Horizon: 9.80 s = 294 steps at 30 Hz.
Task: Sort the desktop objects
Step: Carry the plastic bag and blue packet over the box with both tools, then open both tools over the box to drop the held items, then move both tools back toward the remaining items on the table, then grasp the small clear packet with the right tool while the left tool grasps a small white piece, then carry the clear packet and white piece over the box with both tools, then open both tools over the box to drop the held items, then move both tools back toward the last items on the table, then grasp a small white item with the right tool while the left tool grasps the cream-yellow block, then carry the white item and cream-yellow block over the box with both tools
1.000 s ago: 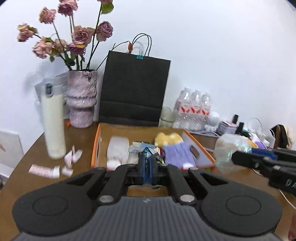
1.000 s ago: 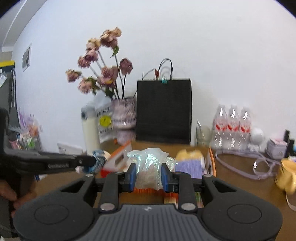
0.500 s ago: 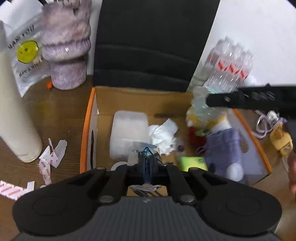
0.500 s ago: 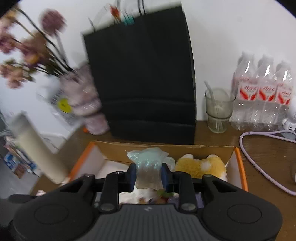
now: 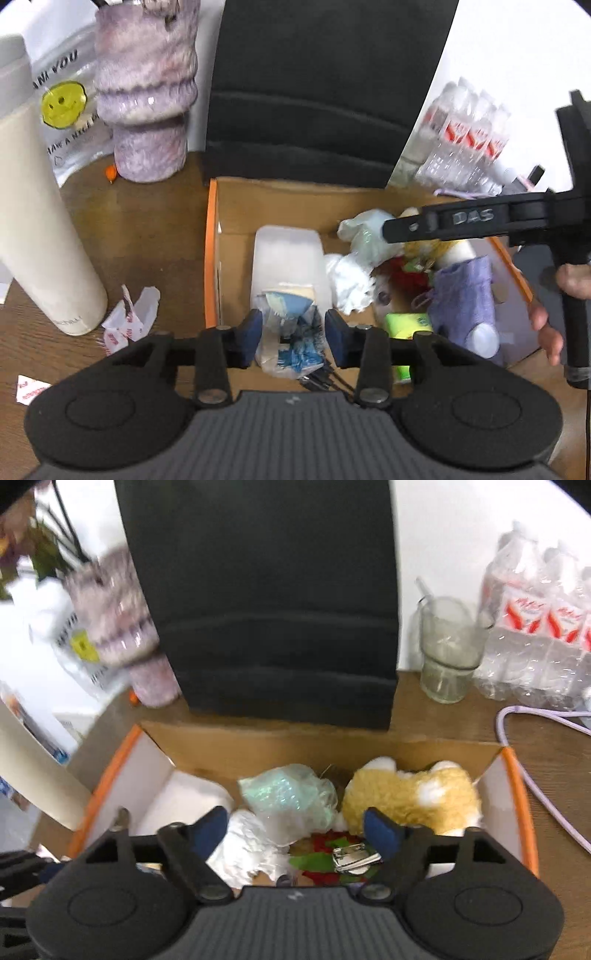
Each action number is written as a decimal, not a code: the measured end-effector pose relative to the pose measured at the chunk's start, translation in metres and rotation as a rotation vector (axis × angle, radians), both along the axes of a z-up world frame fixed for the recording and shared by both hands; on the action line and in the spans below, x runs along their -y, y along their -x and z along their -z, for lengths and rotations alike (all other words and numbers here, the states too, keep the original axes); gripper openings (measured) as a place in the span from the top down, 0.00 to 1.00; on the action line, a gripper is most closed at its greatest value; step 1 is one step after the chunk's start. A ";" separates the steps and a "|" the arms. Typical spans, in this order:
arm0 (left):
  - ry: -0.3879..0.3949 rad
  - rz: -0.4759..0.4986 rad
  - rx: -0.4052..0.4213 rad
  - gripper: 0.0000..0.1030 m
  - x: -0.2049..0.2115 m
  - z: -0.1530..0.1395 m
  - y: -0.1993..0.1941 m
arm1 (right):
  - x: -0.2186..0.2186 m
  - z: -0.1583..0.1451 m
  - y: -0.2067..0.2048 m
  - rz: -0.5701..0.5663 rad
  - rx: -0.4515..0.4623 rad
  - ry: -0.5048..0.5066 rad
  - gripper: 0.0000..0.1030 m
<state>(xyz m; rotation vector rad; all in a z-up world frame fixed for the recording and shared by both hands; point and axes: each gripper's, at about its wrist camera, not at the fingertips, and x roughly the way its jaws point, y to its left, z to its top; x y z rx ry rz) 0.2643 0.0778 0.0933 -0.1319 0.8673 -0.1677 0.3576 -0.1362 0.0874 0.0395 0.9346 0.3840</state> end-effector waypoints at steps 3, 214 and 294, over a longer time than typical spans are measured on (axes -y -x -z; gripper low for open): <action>-0.001 -0.009 0.005 0.57 0.002 -0.014 0.006 | 0.014 -0.024 0.011 0.014 0.015 -0.028 0.13; -0.005 -0.186 0.363 0.00 0.059 0.026 0.275 | 0.069 0.012 0.359 -0.026 0.519 0.051 0.04; -0.016 -0.085 0.244 0.70 0.117 0.066 0.175 | 0.107 0.079 0.223 -0.042 0.303 0.089 0.86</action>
